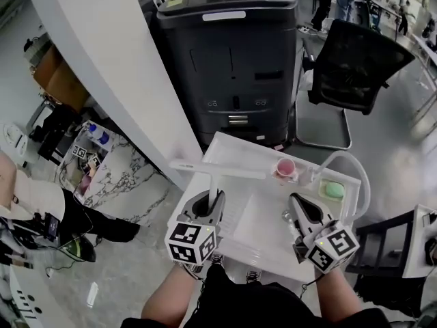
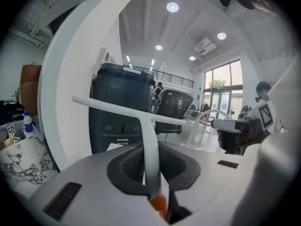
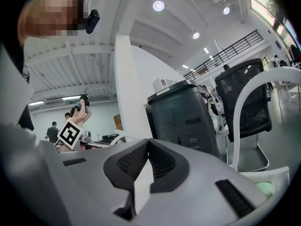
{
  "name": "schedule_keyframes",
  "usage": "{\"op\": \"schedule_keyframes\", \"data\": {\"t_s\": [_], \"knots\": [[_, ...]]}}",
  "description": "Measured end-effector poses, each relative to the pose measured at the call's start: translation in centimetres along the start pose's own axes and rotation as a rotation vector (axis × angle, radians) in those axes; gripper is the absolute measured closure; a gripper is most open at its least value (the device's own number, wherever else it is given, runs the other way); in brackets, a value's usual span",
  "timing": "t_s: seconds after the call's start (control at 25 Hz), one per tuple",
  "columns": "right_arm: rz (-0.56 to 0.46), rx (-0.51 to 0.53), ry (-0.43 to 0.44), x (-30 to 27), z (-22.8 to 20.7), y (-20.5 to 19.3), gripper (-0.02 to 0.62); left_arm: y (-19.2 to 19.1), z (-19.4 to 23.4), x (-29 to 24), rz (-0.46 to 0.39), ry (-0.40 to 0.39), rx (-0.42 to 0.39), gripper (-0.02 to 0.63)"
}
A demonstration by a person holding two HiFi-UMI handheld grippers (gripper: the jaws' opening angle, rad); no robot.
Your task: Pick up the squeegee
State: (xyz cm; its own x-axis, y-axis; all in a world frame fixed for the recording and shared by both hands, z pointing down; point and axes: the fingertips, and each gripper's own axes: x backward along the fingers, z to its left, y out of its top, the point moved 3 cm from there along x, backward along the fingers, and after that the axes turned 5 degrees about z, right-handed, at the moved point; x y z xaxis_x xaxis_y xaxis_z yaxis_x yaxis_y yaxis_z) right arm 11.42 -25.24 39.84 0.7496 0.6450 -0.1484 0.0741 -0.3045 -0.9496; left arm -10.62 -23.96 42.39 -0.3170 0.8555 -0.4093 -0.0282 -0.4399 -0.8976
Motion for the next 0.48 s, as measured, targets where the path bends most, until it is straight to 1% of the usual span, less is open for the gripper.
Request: {"op": "schedule_keyframes", "data": {"t_s": [0.16, 0.32, 0.48], "knots": [[0.007, 0.0, 0.033, 0.0, 1.5, -0.5, 0.578, -0.3, -0.5, 3.5, -0.028, 0.019, 0.016, 0.545], [0.015, 0.006, 0.07, -1.1, 3.6, -0.6, 0.578, -0.1, 0.7, 6.6, -0.055, 0.052, 0.033, 0.545], [0.023, 0.005, 0.072, -1.8, 5.7, -1.2, 0.578, -0.6, 2.0, 8.6, -0.058, 0.049, 0.039, 0.545]]}}
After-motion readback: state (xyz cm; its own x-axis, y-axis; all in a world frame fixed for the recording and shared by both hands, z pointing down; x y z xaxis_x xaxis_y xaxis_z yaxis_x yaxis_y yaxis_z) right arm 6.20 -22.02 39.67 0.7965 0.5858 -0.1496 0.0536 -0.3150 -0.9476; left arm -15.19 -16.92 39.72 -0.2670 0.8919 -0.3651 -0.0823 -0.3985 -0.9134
